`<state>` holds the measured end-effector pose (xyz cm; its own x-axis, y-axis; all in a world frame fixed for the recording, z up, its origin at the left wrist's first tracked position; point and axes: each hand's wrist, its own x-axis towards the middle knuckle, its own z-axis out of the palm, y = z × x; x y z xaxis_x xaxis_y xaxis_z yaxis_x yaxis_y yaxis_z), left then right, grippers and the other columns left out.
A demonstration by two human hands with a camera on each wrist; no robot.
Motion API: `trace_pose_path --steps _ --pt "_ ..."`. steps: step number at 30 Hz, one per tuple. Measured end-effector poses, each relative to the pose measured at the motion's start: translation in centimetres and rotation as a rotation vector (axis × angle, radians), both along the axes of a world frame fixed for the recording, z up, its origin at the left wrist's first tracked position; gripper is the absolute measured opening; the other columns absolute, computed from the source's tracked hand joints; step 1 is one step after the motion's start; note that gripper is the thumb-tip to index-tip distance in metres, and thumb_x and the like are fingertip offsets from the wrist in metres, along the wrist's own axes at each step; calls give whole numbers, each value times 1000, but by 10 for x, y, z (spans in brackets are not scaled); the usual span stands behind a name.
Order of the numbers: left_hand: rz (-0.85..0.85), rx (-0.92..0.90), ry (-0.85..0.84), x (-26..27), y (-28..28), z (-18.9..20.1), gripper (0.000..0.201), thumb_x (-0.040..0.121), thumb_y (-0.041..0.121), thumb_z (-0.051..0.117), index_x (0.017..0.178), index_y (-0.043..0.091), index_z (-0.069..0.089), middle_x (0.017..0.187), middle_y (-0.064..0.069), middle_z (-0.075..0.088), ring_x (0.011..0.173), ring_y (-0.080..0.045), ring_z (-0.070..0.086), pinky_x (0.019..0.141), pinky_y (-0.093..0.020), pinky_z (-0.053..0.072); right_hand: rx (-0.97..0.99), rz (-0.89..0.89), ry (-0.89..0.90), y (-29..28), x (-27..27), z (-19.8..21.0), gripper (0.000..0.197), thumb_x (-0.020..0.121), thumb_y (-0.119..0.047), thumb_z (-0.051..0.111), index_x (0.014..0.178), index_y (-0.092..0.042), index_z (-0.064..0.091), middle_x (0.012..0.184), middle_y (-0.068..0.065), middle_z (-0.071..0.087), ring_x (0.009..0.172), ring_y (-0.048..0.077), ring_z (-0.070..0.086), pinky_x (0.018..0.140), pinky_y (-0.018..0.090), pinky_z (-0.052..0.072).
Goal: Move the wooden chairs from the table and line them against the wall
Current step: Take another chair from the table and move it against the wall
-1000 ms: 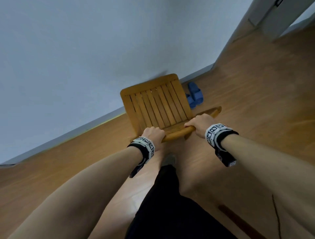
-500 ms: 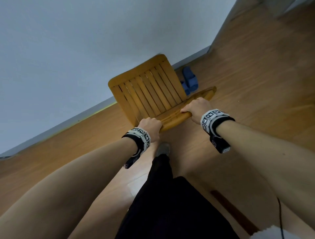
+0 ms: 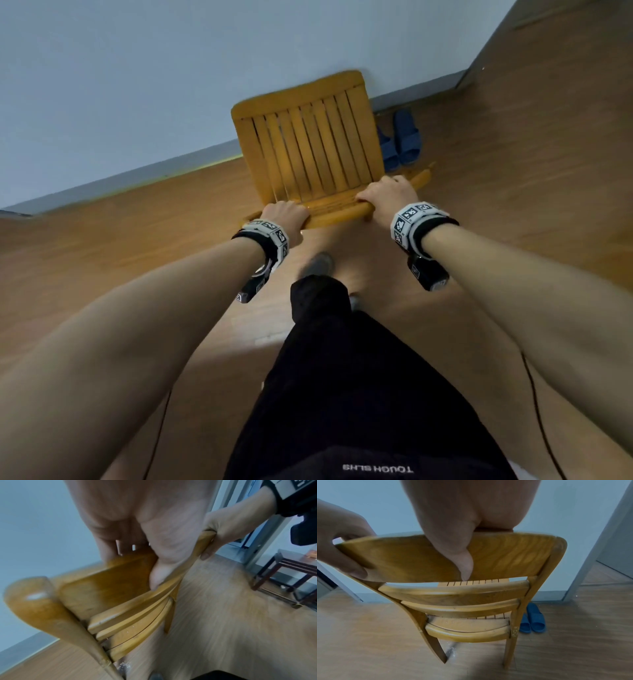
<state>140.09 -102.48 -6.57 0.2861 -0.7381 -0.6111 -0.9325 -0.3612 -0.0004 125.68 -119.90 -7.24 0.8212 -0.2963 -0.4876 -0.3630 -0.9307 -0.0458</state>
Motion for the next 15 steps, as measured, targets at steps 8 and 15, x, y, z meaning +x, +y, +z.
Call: trace_pose_path --steps 8,15 --pt "119 -39 0 -12 -21 57 18 91 30 62 106 20 61 88 -1 63 74 -23 56 65 -35 53 116 -85 20 -24 -9 44 48 90 -15 62 138 -18 57 137 6 56 123 29 51 103 42 45" --pt "38 -24 -1 -1 -103 77 35 91 40 61 116 15 62 87 -2 62 75 -22 58 59 -32 48 180 -168 61 -80 -21 68 57 88 -17 67 143 -22 52 141 3 52 126 28 50 101 42 47"
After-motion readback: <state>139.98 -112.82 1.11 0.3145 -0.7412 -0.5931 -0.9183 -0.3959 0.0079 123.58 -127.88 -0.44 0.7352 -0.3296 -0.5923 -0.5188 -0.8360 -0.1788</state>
